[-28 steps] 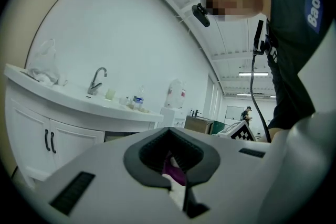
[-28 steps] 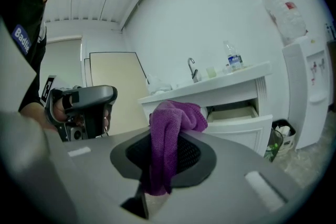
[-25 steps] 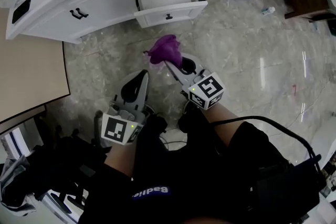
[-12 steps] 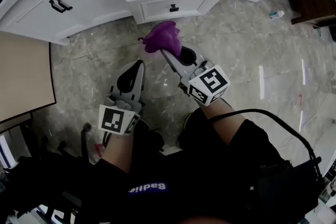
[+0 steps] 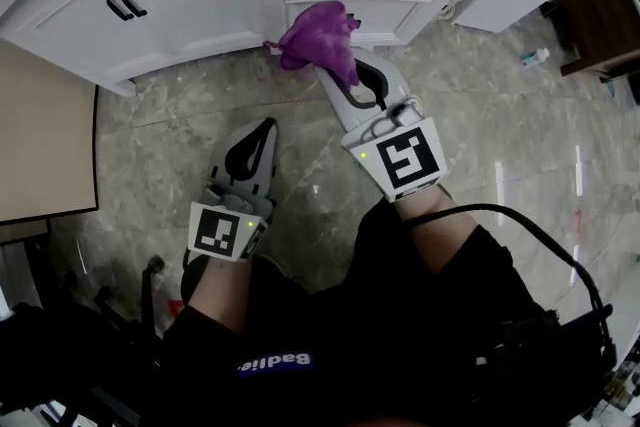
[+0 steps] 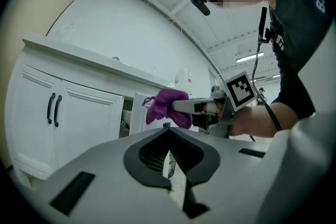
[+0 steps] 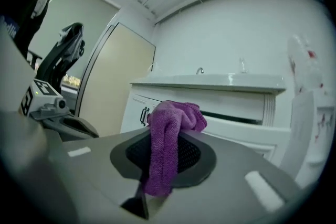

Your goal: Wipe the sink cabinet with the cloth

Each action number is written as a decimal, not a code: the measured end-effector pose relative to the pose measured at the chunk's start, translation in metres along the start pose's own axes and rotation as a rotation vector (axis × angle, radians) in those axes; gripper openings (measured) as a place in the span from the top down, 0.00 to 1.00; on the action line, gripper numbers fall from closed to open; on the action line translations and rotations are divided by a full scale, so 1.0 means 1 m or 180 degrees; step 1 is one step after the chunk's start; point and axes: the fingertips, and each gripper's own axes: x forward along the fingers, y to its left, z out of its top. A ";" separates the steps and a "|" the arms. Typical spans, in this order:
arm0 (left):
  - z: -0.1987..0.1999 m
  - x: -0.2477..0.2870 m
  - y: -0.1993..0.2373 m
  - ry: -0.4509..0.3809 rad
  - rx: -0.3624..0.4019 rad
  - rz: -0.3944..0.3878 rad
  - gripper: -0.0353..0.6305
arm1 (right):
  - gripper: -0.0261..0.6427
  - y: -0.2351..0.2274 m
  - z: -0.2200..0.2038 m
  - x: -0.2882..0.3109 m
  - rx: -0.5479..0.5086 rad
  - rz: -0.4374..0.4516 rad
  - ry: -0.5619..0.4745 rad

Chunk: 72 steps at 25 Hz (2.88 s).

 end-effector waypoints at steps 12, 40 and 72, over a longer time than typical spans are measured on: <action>-0.045 -0.007 -0.004 0.0250 -0.0042 -0.0143 0.94 | 0.87 0.004 0.027 0.058 -0.1737 -0.0421 0.0373; -0.066 0.022 -0.015 0.0276 -0.0108 -0.0430 0.94 | 0.86 -0.172 -0.029 -0.034 -0.1891 -0.1512 0.1175; -0.038 -0.001 0.003 0.0050 -0.0149 -0.0349 0.94 | 0.86 -0.040 -0.040 0.052 -0.1144 -0.0657 0.0819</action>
